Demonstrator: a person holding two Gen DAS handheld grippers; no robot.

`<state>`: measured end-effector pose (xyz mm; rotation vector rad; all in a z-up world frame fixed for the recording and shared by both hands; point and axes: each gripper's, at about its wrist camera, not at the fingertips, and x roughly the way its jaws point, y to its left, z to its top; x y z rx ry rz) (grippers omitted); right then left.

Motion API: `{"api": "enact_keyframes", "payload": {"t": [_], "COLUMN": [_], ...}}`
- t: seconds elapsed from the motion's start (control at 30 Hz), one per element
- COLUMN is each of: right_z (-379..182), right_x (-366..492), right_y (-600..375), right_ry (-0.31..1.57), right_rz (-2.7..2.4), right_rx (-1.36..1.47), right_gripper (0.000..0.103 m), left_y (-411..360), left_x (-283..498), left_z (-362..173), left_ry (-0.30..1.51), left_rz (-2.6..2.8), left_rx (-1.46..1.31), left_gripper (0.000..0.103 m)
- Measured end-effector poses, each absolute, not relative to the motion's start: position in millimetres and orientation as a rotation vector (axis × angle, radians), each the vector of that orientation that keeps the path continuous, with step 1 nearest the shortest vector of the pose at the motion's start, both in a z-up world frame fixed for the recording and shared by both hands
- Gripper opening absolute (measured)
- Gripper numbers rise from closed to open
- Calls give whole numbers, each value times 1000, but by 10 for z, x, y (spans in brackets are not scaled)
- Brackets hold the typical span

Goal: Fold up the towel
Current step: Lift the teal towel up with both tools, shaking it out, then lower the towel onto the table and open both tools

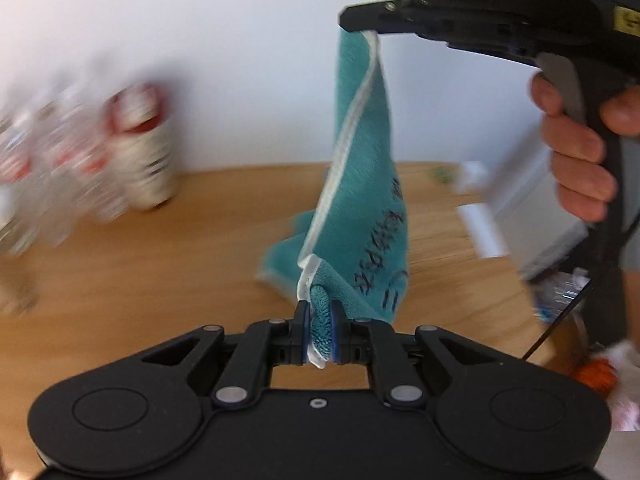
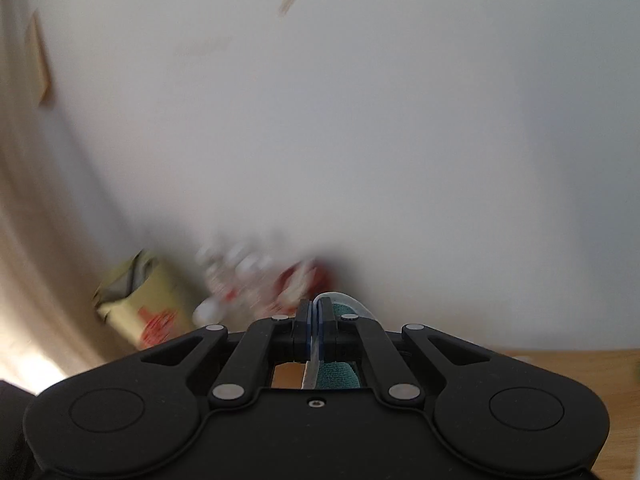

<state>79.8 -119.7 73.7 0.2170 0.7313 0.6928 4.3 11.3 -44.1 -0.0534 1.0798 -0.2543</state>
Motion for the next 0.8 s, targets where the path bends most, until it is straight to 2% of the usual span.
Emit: {"api": "enact_keyframes", "payload": {"t": [0.13, 0.2, 0.23, 0.27, 0.3, 0.57, 0.8], "right_z": [581, 436, 366, 311, 329, 481, -206], "right_x": [872, 902, 913, 922, 854, 503, 71], "right_y": [-588, -397, -307, -214, -259, -1124, -2470], "right_ry": [784, 811, 823, 828, 818, 797, 950], "right_rz": [762, 762, 759, 747, 736, 707, 363], "right_rx": [151, 125, 111, 89, 72, 119, 211], "right_gripper": [3, 13, 24, 48, 56, 56, 56], "left_y": [468, 616, 692, 763, 861, 1142, 1166], "left_x": [-57, -67, -63, -56, -43, 2, 31], "left_z": [-734, -802, -859, -918, -1019, -1325, -1494], "left_ry": [1152, 1174, 1189, 1202, 1225, 1281, 1306], "left_rz": [-160, -122, -98, -72, -15, 73, 76], "left_rx": [-103, -130, -141, -149, -145, -94, 3], "left_gripper": [9, 10, 10, 15, 15, 14, 15]}}
